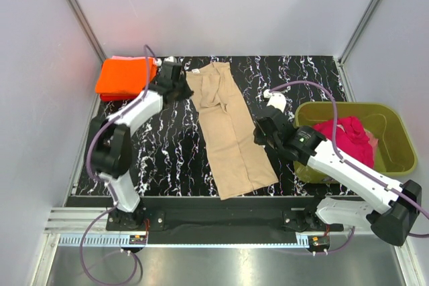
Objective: Fold and stack the t-shirts
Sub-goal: Fold the tshirt
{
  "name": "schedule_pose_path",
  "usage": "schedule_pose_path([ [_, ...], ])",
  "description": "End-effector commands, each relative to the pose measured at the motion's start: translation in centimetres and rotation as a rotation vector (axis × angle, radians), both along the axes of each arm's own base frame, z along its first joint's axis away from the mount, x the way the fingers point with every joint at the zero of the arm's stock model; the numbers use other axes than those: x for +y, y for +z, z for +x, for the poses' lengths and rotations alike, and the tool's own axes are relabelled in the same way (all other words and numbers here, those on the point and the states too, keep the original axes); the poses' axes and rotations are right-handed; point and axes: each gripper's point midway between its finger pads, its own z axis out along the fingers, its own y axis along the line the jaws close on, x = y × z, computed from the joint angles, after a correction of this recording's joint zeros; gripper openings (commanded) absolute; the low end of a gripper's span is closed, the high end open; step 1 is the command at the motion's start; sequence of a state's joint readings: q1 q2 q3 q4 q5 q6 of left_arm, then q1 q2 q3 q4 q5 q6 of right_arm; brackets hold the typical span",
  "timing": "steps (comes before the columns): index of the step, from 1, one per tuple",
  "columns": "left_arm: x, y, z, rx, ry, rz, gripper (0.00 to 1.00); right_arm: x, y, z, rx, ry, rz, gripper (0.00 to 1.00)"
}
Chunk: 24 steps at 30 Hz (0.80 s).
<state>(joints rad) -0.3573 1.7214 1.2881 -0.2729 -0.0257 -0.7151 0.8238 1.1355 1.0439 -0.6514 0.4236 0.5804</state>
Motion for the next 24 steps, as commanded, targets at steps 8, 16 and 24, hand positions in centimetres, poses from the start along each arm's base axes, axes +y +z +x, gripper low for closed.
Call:
schedule_pose_path([
  [8,-2.2,-5.9,11.0,0.038,-0.092,0.0,0.03,2.5,1.7,1.1,-0.083,0.07,0.082,0.2],
  [16,-2.8,-11.7,14.2,0.116,-0.101,-0.009,0.1,2.3,2.5,2.6,-0.163,0.047,0.057,0.2],
  [24,-6.6,-11.8,18.1,0.068,-0.177,-0.173,0.1,2.9,2.0,4.3,-0.181,0.043,-0.008,0.24],
])
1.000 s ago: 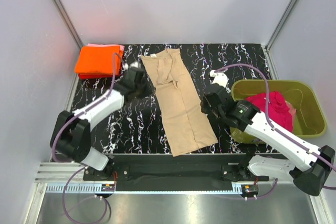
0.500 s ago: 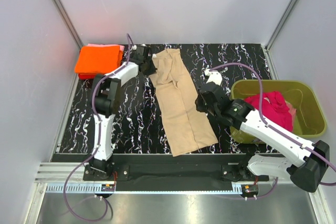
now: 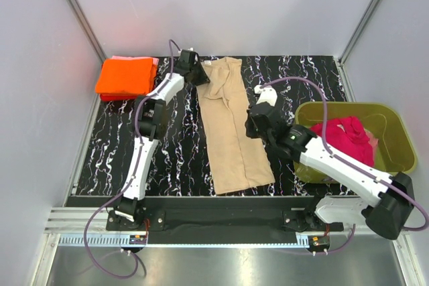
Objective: Fold and stack the t-shirts
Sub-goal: Fold the tshirt
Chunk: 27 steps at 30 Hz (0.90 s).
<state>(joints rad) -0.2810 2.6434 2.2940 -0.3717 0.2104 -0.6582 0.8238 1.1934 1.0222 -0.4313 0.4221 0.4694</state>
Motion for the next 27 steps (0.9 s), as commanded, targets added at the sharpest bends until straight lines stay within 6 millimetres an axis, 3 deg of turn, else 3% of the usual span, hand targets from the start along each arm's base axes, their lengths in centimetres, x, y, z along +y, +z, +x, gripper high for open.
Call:
schedule_pose_path([
  [1,-1.2,-1.5,0.4,0.03,-0.038,-0.08,0.1,0.4,1.1,1.7,-0.063,-0.025,-0.026,0.24],
  [6,-1.1,1.5,1.8,-0.062,-0.055,-0.133,0.15,0.9,0.6,2.1,-0.049,-0.025,-0.043,0.24],
  [7,-0.9,3.7,1.8,-0.092,-0.059,-0.145,0.15,0.9,0.7,2.1,-0.048,-0.027,-0.036,0.24],
  [9,-1.2,4.2,0.5,-0.08,-0.098,-0.163,0.18,0.8,0.8,2.0,-0.047,-0.034,-0.021,0.25],
  [10,-1.0,7.4,0.0,-0.12,-0.108,-0.17,0.2,0.9,1.0,1.9,-0.048,-0.032,-0.014,0.25],
  [11,-0.9,6.4,-1.3,-0.093,-0.12,-0.169,0.23,0.9,0.9,1.8,-0.043,-0.03,-0.015,0.26],
  [12,-0.8,9.8,-2.0,-0.151,-0.137,-0.172,0.24,0.9,0.9,1.7,-0.038,-0.023,-0.011,0.25],
  [14,-0.1,10.4,-3.3,-0.15,-0.131,-0.146,0.27,0.8,0.7,1.1,-0.014,-0.012,-0.012,0.27],
  [15,0.2,13.4,-3.8,-0.204,-0.141,-0.137,0.27,0.9,0.6,0.7,0.002,-0.002,-0.006,0.27],
  [17,0.6,15.5,-4.8,-0.226,-0.15,-0.118,0.28,0.4,-0.1,-0.4,0.042,0.006,-0.001,0.29],
  [18,0.8,18.2,-5.4,-0.275,-0.159,-0.11,0.31,0.3,-0.4,-0.9,0.057,0.012,0.005,0.29],
  [20,1.4,19.6,-6.2,-0.301,-0.154,-0.086,0.35,-0.3,-1.0,-2.1,0.093,0.011,0.028,0.32],
  [21,1.8,21.4,-6.9,-0.329,-0.153,-0.084,0.36,-0.4,-1.3,-2.6,0.108,0.013,0.04,0.33],
  [23,1.5,20.3,-9.1,-0.27,-0.186,-0.101,0.35,-0.7,-1.4,-3.6,0.124,0.018,0.075,0.35],
  [24,1.1,21.3,-10.9,-0.265,-0.203,-0.108,0.35,-0.7,-1.6,-3.9,0.135,0.022,0.085,0.35],
  [25,1.1,17.9,-13.2,-0.169,-0.213,-0.091,0.35,-0.8,-1.4,-4.2,0.137,0.023,0.101,0.35],
  [26,1.3,16.4,-15.2,-0.121,-0.208,-0.054,0.35,-0.8,-1.5,-4.4,0.143,0.025,0.099,0.34],
  [27,0.6,17.5,-18.1,-0.137,-0.229,-0.034,0.36,-0.8,-1.4,-4.6,0.151,0.033,0.098,0.34],
])
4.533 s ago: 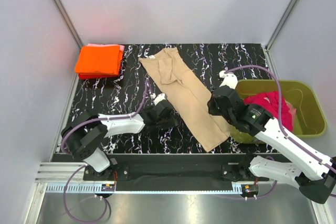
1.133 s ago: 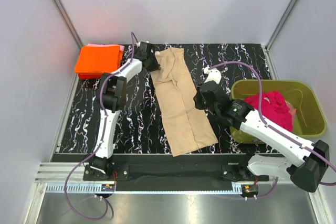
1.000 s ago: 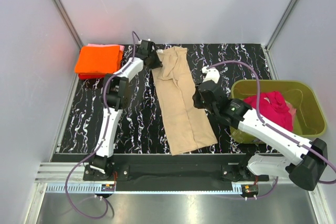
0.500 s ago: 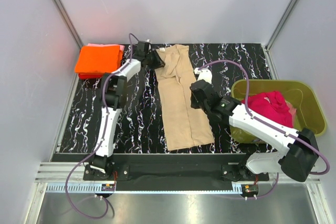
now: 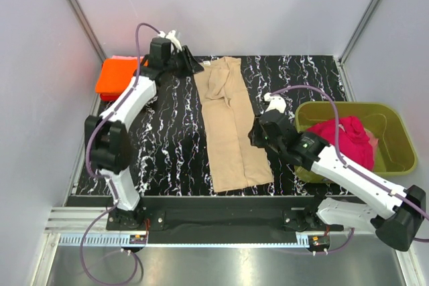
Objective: Fold and stack the t-shirts
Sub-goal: Fold the tshirt
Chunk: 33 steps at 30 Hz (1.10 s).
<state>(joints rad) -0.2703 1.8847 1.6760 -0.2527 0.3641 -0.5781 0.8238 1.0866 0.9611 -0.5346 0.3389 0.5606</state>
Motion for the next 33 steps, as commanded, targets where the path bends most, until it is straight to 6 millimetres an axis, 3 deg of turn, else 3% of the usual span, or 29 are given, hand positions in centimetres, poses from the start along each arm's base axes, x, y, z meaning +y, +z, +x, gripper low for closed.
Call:
schedule_pose_path([
  [1,-0.4,-8.0,-9.9,0.218,-0.06,0.141,0.38,0.4,0.0,-1.3,0.054,0.02,0.035,0.34],
  [2,0.2,-9.3,-11.6,0.244,-0.02,0.174,0.4,0.4,0.6,-1.4,0.055,0.029,0.036,0.34],
  [3,-0.7,-8.4,-14.4,0.223,-0.045,0.168,0.42,0.5,0.9,-1.6,0.056,0.043,0.043,0.34],
  [4,-0.5,-11.9,-17.7,0.29,-0.063,0.19,0.43,0.5,1.3,-1.7,0.049,0.048,0.049,0.35],
  [5,-0.9,-11.4,-19.7,0.286,-0.063,0.163,0.43,0.6,1.7,-1.7,0.041,0.052,0.056,0.35],
  [6,-1.3,-12.2,-21.5,0.306,-0.077,0.16,0.44,0.5,1.9,-1.8,0.037,0.053,0.06,0.35],
  [7,-2.3,-14.9,-25.4,0.36,-0.141,0.183,0.45,0.3,2.2,-1.8,0.03,0.052,0.067,0.36],
  [9,-4.1,-14.9,-28.6,0.362,-0.165,0.129,0.46,0.3,2.6,-1.9,0.021,0.056,0.076,0.36],
  [10,-3.9,-16.3,-29.8,0.376,-0.161,0.121,0.47,0.3,2.6,-1.9,0.021,0.053,0.075,0.36],
  [12,-4.6,-16.8,-31.9,0.398,-0.164,0.092,0.47,0.5,2.4,-2.1,0.03,0.066,0.08,0.36],
  [18,-5.0,-19.4,-35.4,0.455,-0.195,0.132,0.5,0.5,2.1,-2.9,0.053,0.072,0.111,0.35],
  [24,-6.8,-20.9,-37.1,0.497,-0.238,0.133,0.48,-0.2,2.3,-3.2,0.042,0.041,0.137,0.35],
  [26,-7.0,-21.6,-37.4,0.521,-0.251,0.154,0.41,-0.4,2.2,-3.2,0.041,0.037,0.135,0.35],
  [27,-7.0,-21.7,-37.5,0.524,-0.254,0.158,0.34,-0.4,2.3,-3.2,0.039,0.035,0.138,0.35],
  [28,-6.7,-22.0,-37.6,0.528,-0.246,0.175,0.21,-0.5,2.5,-3.2,0.037,0.034,0.138,0.35],
  [31,-5.3,-22.8,-38.1,0.546,-0.219,0.213,0.05,-0.5,2.8,-3.3,0.037,0.035,0.135,0.35],
  [33,-4.3,-23.0,-38.7,0.553,-0.213,0.216,0.0,-0.6,2.9,-3.2,0.033,0.033,0.128,0.35],
])
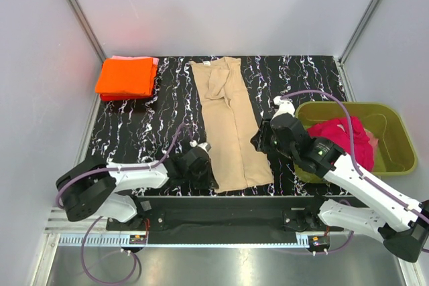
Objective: Fold and stack the t-shirts
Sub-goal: Fold the tshirt
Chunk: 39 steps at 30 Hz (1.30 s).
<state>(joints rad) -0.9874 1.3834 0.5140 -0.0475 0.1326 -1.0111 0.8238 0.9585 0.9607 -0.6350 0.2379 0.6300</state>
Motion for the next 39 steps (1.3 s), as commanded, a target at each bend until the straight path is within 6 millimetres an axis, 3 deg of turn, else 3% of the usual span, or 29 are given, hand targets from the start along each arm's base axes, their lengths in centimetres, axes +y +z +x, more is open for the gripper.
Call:
schedule_pose_path([
  [1,2.4,-1.2,-0.7,-0.002,0.035,0.065,0.0,0.0,1.0,0.1,-0.017,-0.012,0.013,0.36],
  [10,8.6,0.0,-2.0,-0.059,0.096,0.19,0.0,1.6,-0.1,1.0,0.026,0.011,-0.018,0.37],
  [11,8.7,0.3,-1.9,-0.067,0.098,0.187,0.03,1.9,-0.6,1.3,0.036,0.013,-0.028,0.37],
  [12,8.9,0.4,-2.0,-0.066,0.099,0.194,0.2,2.1,-0.7,1.5,0.037,0.012,-0.031,0.37],
  [13,8.9,0.6,-2.2,-0.059,0.096,0.187,0.27,2.4,-0.5,1.8,0.031,0.009,-0.027,0.37],
  [15,8.7,0.9,-2.3,-0.052,0.09,0.178,0.34,2.5,-1.1,2.8,0.031,-0.016,-0.056,0.37],
  [17,8.2,1.9,-1.8,-0.074,0.09,0.164,0.4,2.4,-0.3,4.4,-0.009,-0.071,-0.082,0.37],
  [18,8.4,2.4,-1.6,-0.085,0.096,0.176,0.43,2.1,-1.0,5.6,-0.001,-0.095,-0.118,0.37],
  [20,8.6,4.0,0.6,-0.156,0.134,0.172,0.47,2.4,0.6,7.8,0.001,-0.11,-0.083,0.36],
  [21,8.1,5.8,2.1,-0.194,0.155,0.14,0.48,0.9,-0.4,10.4,0.039,-0.169,-0.088,0.36],
  [22,8.1,6.5,3.1,-0.22,0.135,0.142,0.49,1.1,1.0,12.3,0.019,-0.176,-0.04,0.36],
  [23,8.9,7.3,5.2,-0.234,0.189,0.133,0.5,1.2,1.3,13.6,0.033,-0.161,-0.009,0.35],
  [24,8.4,9.3,7.1,-0.279,0.203,0.087,0.5,1.0,1.8,16.3,0.019,-0.182,-0.017,0.35],
  [25,8.1,10.1,7.9,-0.301,0.162,0.062,0.5,1.1,2.3,17.7,0.003,-0.181,-0.024,0.36],
  [26,9.1,10.4,10.0,-0.305,0.207,0.067,0.5,1.4,2.6,19.0,-0.01,-0.174,-0.031,0.36],
  [27,8.8,12.1,11.8,-0.354,0.216,0.029,0.5,2.0,0.6,21.0,0.011,-0.16,-0.079,0.36],
  [28,8.5,11.9,12.7,-0.348,0.18,0.018,0.51,2.4,3.2,23.3,-0.043,-0.168,-0.052,0.36],
  [29,9.2,12.7,14.7,-0.362,0.214,-0.009,0.51,2.9,0.7,25.4,-0.008,-0.174,-0.082,0.35],
  [30,8.9,13.4,16.1,-0.378,0.213,-0.059,0.51,2.9,0.5,26.9,-0.011,-0.188,-0.08,0.35],
  [31,7.7,12.6,16.3,-0.307,0.156,-0.127,0.51,3.4,2.4,29.0,-0.054,-0.204,-0.045,0.34],
  [32,8.2,13.4,18.0,-0.309,0.178,-0.168,0.51,3.0,-0.9,31.2,-0.004,-0.225,-0.06,0.34],
  [33,7.6,13.8,18.5,-0.297,0.14,-0.219,0.51,3.5,0.7,33.0,-0.037,-0.242,-0.009,0.34],
  [34,7.5,12.6,19.3,-0.26,0.13,-0.216,0.51,3.7,0.1,34.1,-0.032,-0.241,0.002,0.34],
  [35,7.5,13.4,20.5,-0.272,0.122,-0.225,0.51,3.5,-3.2,35.9,0.011,-0.248,-0.009,0.34],
  [36,7.5,13.1,20.7,-0.253,0.11,-0.22,0.51,3.8,-1.5,37.4,-0.032,-0.249,0.013,0.36],
  [37,7.3,12.5,21.0,-0.24,0.089,-0.216,0.51,3.8,-1.9,38.3,-0.034,-0.256,0.013,0.37],
  [38,7.2,12.8,21.3,-0.246,0.081,-0.22,0.51,3.7,-5.5,39.6,0.003,-0.261,-0.011,0.38],
  [39,7.1,12.5,21.3,-0.235,0.069,-0.219,0.51,3.9,-3.5,40.9,-0.055,-0.255,0.012,0.39],
])
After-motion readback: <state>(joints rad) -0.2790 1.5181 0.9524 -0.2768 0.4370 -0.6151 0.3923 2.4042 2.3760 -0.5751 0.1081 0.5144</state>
